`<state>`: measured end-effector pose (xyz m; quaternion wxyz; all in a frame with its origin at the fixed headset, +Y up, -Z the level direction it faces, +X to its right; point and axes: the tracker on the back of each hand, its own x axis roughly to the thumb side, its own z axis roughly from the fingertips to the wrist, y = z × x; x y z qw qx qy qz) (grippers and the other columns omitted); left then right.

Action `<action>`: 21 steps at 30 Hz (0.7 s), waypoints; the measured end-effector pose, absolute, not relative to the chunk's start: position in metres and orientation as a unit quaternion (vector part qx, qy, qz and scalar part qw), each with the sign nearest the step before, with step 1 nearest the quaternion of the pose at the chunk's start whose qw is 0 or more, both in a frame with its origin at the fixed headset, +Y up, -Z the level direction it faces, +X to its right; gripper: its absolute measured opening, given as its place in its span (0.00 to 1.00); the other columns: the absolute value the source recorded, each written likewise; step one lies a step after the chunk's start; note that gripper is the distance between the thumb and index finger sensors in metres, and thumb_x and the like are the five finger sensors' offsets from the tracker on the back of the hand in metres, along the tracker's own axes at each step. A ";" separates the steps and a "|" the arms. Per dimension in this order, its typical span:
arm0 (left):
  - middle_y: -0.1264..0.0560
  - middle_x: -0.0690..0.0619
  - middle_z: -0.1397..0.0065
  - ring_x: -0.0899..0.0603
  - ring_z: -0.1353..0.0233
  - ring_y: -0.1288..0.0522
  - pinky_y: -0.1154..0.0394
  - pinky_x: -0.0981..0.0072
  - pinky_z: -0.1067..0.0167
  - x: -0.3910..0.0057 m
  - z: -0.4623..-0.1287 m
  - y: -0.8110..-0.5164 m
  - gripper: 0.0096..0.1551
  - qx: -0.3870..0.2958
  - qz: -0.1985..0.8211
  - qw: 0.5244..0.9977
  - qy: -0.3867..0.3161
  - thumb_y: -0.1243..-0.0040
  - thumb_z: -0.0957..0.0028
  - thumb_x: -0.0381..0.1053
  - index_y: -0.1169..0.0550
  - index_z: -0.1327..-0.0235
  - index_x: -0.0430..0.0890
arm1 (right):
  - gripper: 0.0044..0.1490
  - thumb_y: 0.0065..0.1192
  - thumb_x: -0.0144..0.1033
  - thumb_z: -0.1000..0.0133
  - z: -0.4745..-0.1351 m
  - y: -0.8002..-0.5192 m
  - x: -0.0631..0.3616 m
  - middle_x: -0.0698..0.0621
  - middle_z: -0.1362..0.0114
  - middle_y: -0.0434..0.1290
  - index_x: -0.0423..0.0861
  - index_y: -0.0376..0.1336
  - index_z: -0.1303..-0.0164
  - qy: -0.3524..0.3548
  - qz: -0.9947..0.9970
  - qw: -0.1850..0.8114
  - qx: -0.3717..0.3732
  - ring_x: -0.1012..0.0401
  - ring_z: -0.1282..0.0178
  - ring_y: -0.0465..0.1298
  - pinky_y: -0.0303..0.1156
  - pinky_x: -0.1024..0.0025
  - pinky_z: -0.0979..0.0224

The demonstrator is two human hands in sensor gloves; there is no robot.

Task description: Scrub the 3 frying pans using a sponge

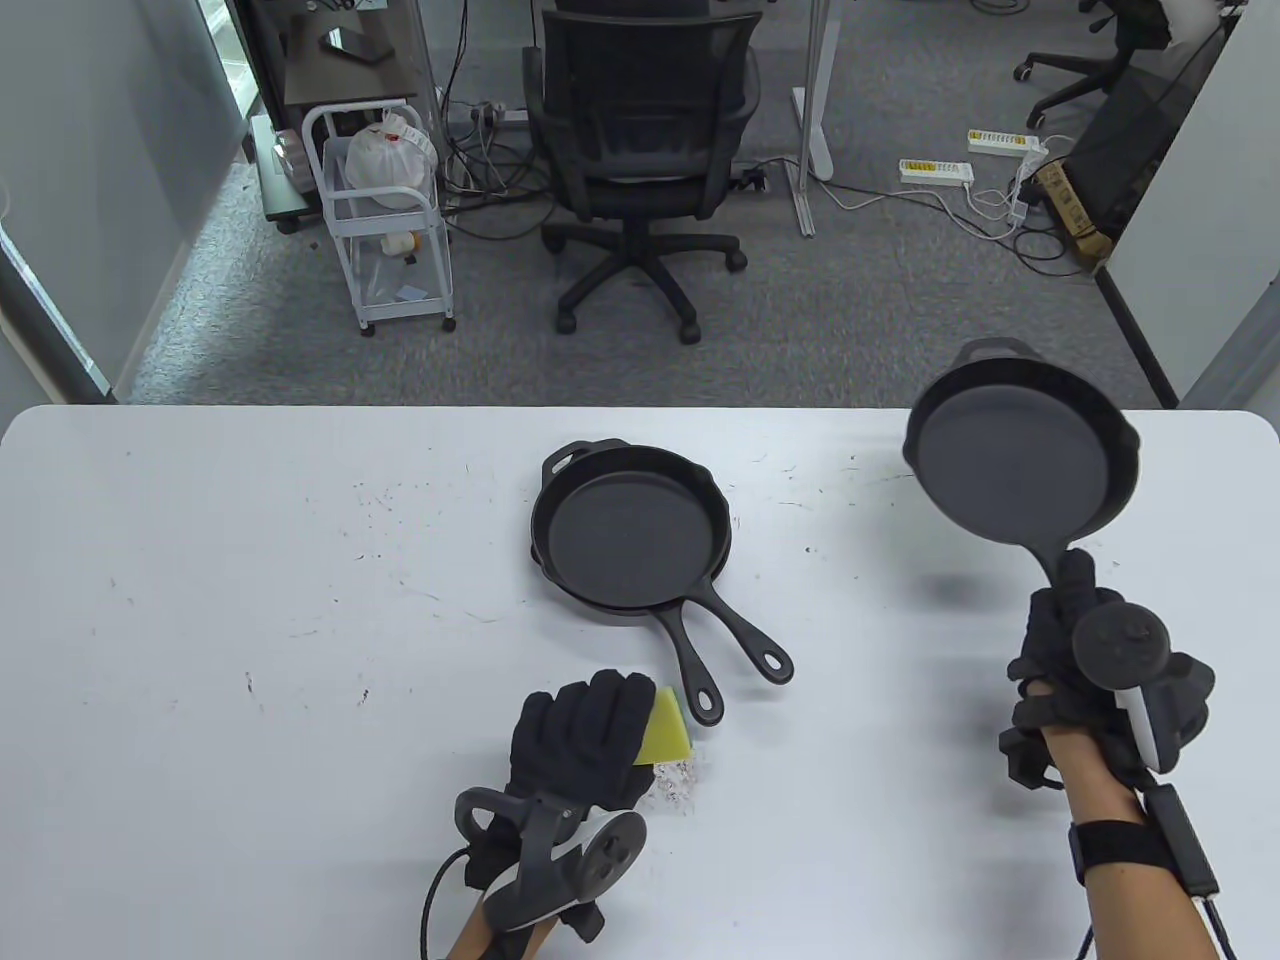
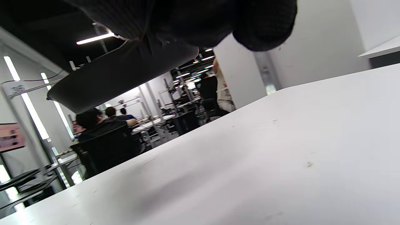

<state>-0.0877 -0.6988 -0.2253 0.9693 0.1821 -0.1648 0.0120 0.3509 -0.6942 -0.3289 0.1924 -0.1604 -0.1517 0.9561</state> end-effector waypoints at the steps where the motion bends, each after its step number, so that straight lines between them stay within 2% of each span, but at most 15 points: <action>1: 0.32 0.46 0.16 0.37 0.22 0.27 0.34 0.34 0.26 -0.088 -0.225 -0.699 0.50 0.183 0.012 0.969 -0.165 0.32 0.53 0.62 0.35 0.16 0.52 | 0.36 0.68 0.47 0.50 -0.326 -0.696 0.346 0.51 0.45 0.79 0.54 0.65 0.30 -0.152 0.960 0.189 -0.143 0.61 0.71 0.79 0.80 0.55 0.52; 5: 0.32 0.46 0.16 0.37 0.22 0.27 0.35 0.34 0.25 -0.088 -0.225 -0.699 0.50 0.184 0.015 0.969 -0.163 0.32 0.53 0.62 0.36 0.16 0.52 | 0.35 0.71 0.48 0.51 -0.308 -0.706 0.316 0.51 0.46 0.80 0.55 0.67 0.31 -0.151 0.969 0.194 -0.032 0.61 0.72 0.80 0.80 0.55 0.52; 12: 0.32 0.46 0.16 0.37 0.22 0.27 0.35 0.34 0.25 -0.091 -0.225 -0.699 0.50 0.187 0.030 0.969 -0.157 0.33 0.53 0.62 0.36 0.16 0.52 | 0.35 0.73 0.48 0.53 -0.274 -0.717 0.269 0.51 0.48 0.82 0.55 0.69 0.33 -0.174 0.957 0.208 0.107 0.60 0.73 0.80 0.80 0.55 0.52; 21: 0.32 0.46 0.16 0.37 0.22 0.28 0.35 0.34 0.26 -0.090 -0.220 -0.694 0.49 0.214 0.037 0.964 -0.155 0.33 0.52 0.62 0.36 0.16 0.52 | 0.34 0.75 0.49 0.54 -0.239 -0.715 0.234 0.52 0.48 0.82 0.56 0.70 0.34 -0.199 0.944 0.153 0.212 0.60 0.72 0.80 0.80 0.54 0.51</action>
